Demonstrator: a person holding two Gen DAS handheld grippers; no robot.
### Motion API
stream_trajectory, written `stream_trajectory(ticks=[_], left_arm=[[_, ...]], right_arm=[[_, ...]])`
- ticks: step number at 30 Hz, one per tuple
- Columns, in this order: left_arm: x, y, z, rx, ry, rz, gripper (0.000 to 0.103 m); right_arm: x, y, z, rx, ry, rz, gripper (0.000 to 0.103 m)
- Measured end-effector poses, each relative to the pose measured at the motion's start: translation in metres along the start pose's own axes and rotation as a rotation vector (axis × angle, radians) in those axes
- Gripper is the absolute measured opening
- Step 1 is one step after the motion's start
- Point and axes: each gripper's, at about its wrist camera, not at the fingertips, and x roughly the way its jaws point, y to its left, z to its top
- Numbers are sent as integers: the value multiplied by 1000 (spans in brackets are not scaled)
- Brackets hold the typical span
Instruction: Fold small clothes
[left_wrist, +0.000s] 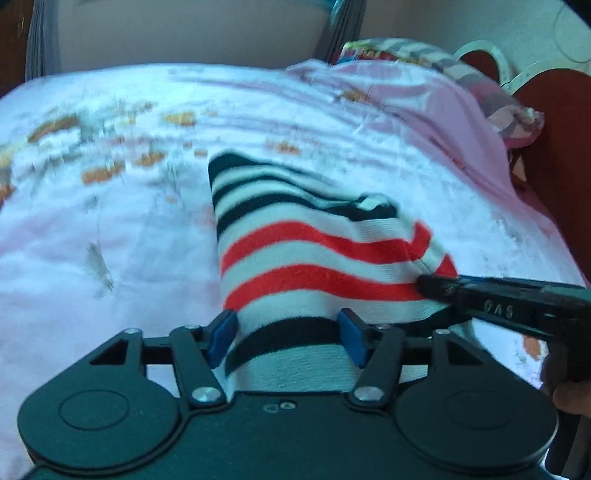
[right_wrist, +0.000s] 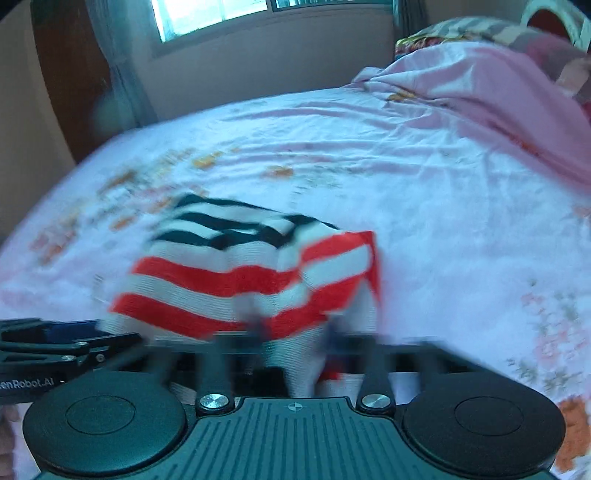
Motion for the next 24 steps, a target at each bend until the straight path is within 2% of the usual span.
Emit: stream_trajectory(ticks=[2,6,7,9,10,12,13,15,17,19,20,22,24], left_arm=[[-3,-4,0,3,-33,11,59],[-7,-13,5,35,-101,16,58],[-3,-13,6,31,-91,19,59],[14,-11,2,0,-16,45,63],[15,-12,-1,11,-16,53,65],[11,-11,-5,24,-32,46,65],[8,-8,-3,3,-29,33,64],[-3,-2,0,-28,-37,7,60],[-14,-4,4,-7,-77,31,59],[-19,-4,6,7,-101,51,58],[-16,-3,6,4,-84,47,58],[-9,-1,0,6,-51,52,64],[1,2,-4,-6,-23,52,65]], right_arm=[[-4,-8,3,33,-40,20,15],[-23,4,10,-110,-167,-24,15],[-19,2,9,-113,-158,-45,15],[9,-11,3,-59,-2,-44,15],[17,-16,-5,-31,35,-35,22],[8,-19,-8,-14,-8,-73,44],[2,-20,-7,-4,-29,-72,47],[-16,-25,-4,22,-84,-72,46],[-34,-23,-1,35,-133,-35,46],[-44,-8,2,-12,-163,7,46],[-50,-1,-1,-28,-179,14,46],[-51,10,-13,-50,-165,49,46],[-34,16,-32,-100,-82,39,46]])
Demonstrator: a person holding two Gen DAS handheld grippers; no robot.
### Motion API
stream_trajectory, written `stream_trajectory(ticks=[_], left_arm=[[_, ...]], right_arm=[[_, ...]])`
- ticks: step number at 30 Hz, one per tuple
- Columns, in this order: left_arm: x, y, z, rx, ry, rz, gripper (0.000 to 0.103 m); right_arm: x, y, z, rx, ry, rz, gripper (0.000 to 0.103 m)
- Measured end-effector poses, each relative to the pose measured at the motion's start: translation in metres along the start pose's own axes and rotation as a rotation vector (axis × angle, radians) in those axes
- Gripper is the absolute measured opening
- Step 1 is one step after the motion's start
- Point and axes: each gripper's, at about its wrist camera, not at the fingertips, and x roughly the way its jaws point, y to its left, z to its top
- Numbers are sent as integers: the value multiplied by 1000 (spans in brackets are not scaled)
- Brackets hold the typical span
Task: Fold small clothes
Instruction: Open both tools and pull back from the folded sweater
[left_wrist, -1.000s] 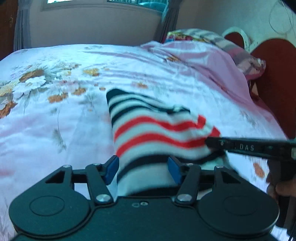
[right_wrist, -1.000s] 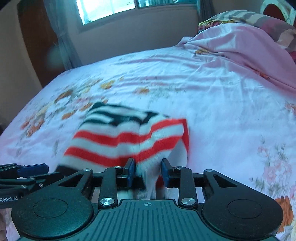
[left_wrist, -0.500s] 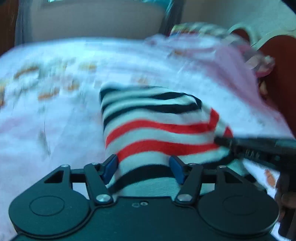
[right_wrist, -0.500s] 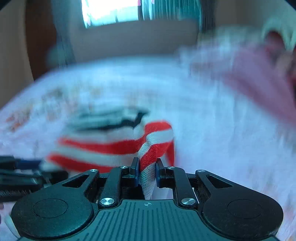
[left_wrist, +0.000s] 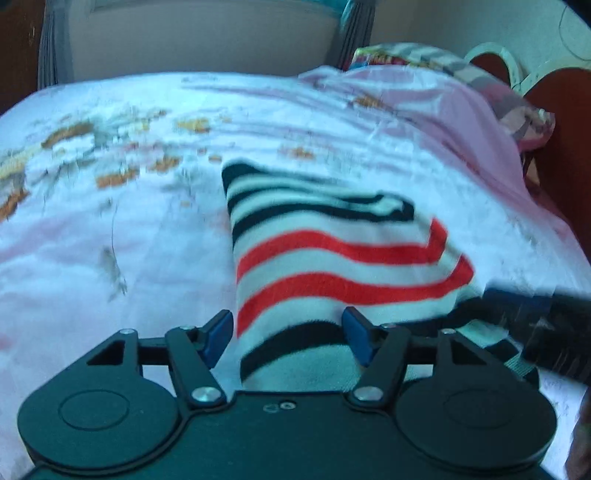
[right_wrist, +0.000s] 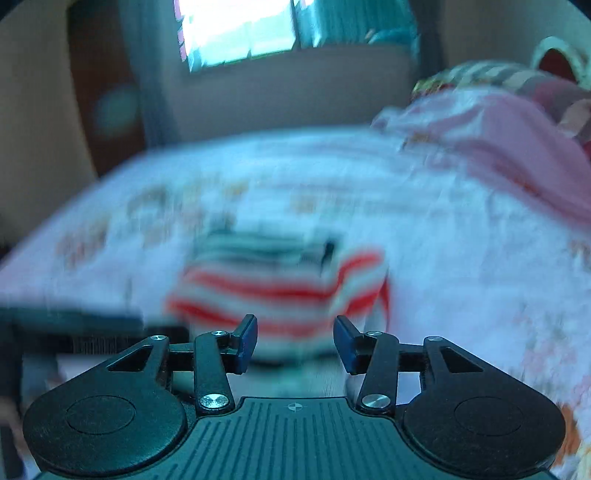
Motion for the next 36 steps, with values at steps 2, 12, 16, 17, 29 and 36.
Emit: stream_trajectory(ticks=[2,12,16,17,29,36], left_arm=[[8,5,-1,-48,35,-31,69],[-26,4,5,-11,-25,5,64],[-25,8,20,-12,-35,5,48],[-21,6,26,-2,-38,7,45],[47,-10,45,81,29,34,39],[-10,-2,16,80,-39,10,46]], right_arm=[[22,0,-23,-75,73,-95,51],[-6,-16,-5,103,18,-60,62],[-16,-8,18,82,-62,-22,61],[-13,-5,23,71,-72,-30,57],[30,2,-22,-61,49,-41,17],[2,-4,-10,23,6,-1,18]])
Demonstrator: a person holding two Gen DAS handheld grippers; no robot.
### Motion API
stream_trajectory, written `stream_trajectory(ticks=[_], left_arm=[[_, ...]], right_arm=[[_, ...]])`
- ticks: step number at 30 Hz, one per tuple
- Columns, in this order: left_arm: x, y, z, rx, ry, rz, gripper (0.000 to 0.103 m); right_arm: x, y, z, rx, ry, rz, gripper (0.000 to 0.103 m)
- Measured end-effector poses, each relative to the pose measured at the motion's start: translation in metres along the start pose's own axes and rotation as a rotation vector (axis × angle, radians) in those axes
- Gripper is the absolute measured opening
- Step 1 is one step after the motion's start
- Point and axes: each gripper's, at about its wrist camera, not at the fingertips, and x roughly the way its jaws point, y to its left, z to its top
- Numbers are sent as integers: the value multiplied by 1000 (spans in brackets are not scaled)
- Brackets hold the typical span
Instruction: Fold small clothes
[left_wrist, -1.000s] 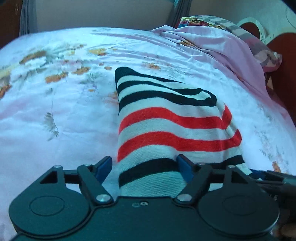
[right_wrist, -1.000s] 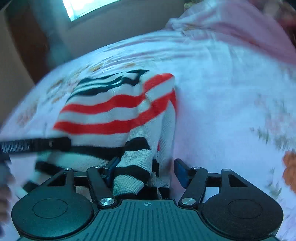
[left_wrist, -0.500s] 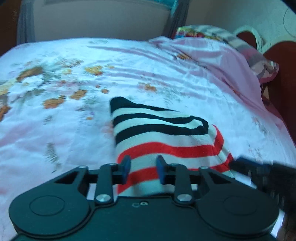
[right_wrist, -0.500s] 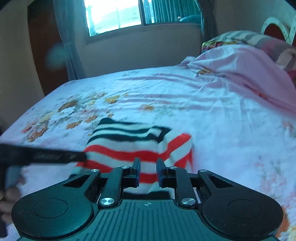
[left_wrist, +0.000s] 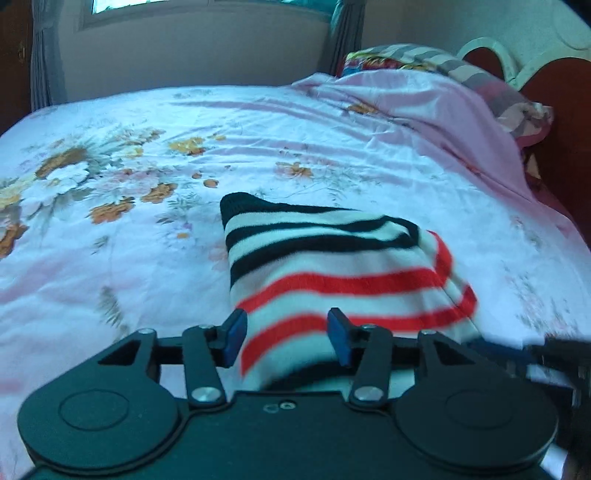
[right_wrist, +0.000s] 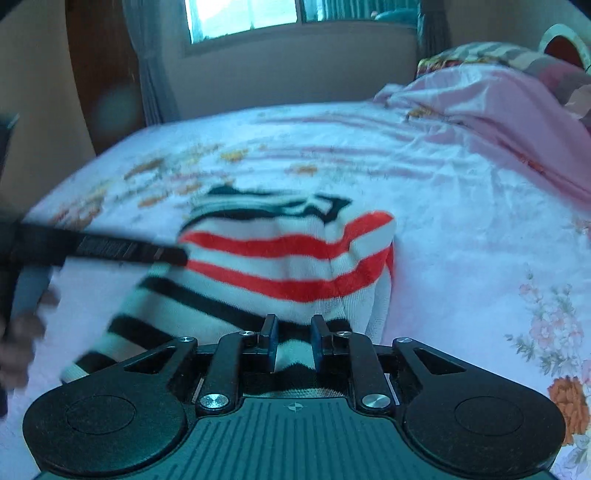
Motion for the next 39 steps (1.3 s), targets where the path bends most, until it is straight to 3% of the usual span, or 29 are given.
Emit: stream_trajectory(ticks=[4,7,14,16,18,21,32,36,39], left_arm=[[-19,-4,-26,15,-7,-41,47],[-14,-3,-41,-29,21,-53,48],[-31,-4,-28,-32,13,-29,48],[-36,-3,-27,-18,6,-9,52],[-38,-1,-28,-19,2,4,56],[-36,4,-26,-40,14,18,58],[-16,16,-21,-106,54,-65,66],[-3,25,-19,-149,74,-101,74],[9,30,-20,-184,101,-140,78]], right_arm=[[-7,11,-3,-32,-14,0,18],[9,12,-17,-61,49,-36,18],[-8,8,-5,-21,39,-18,22],[-13,8,-5,-24,28,-25,52],[-16,10,-4,-27,17,-19,61],[-15,12,-3,-45,24,-28,61],[-2,-9,2,23,66,-18,61],[8,-27,4,91,96,-7,71],[19,-39,5,133,124,5,72]])
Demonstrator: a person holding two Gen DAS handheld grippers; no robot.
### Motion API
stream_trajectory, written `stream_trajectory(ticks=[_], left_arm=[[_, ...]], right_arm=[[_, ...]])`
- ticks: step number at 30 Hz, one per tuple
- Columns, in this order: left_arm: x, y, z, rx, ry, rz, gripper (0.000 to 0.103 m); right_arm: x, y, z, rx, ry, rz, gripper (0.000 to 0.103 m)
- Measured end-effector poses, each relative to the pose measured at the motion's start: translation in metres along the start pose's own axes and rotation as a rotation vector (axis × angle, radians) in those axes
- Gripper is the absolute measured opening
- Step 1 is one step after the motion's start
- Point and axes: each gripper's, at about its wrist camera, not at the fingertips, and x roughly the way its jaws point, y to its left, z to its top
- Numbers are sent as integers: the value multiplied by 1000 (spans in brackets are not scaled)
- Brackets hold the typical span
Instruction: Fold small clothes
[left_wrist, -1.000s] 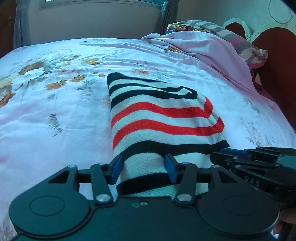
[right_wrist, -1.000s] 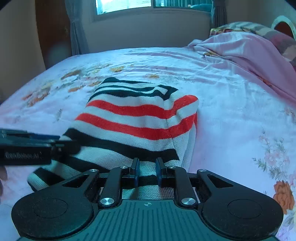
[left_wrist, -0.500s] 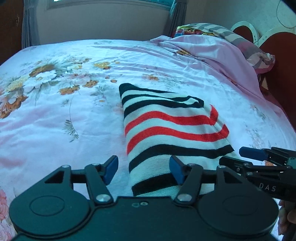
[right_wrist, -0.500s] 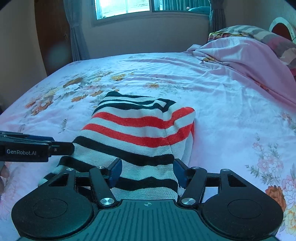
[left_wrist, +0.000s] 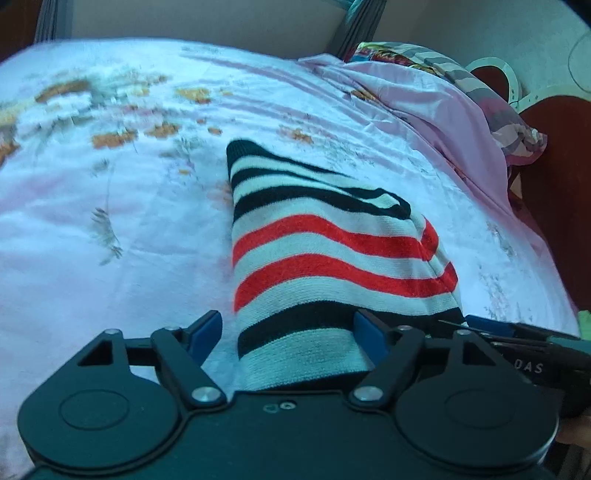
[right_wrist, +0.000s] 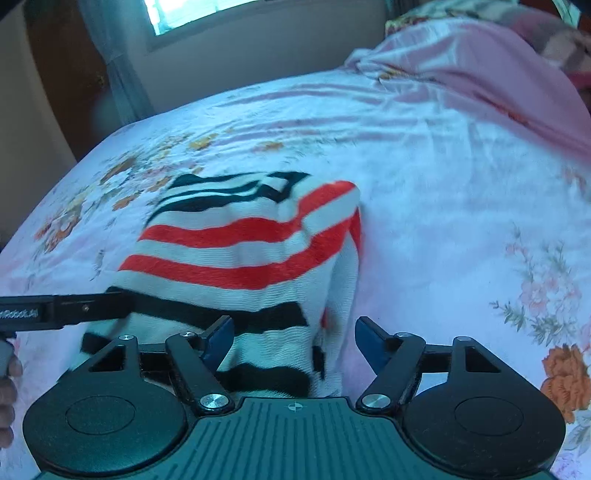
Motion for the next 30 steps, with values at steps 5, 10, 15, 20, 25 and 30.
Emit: stream_trajectory(ticks=[5,10,15,20,25,30], left_arm=[[21,12,0,-73,50,-81,73],[30,15,-4,-120,46,-111,69],[21,-1,-5,-87,6,-64,58],[4,-6,-4,-58,-35,-65,52],[-28,6,5,-70,-92,-60,51],[-72,25,10,-47,-139,-26,51]], right_arm=[[20,-17,2,96,66,91,72],[35,-35,3,200,72,175,72],[36,-27,6,228,54,192,43],[11,-16,8,219,4,253,34],[-7,14,17,166,-38,313,34],[-18,61,28,69,-76,361,34]])
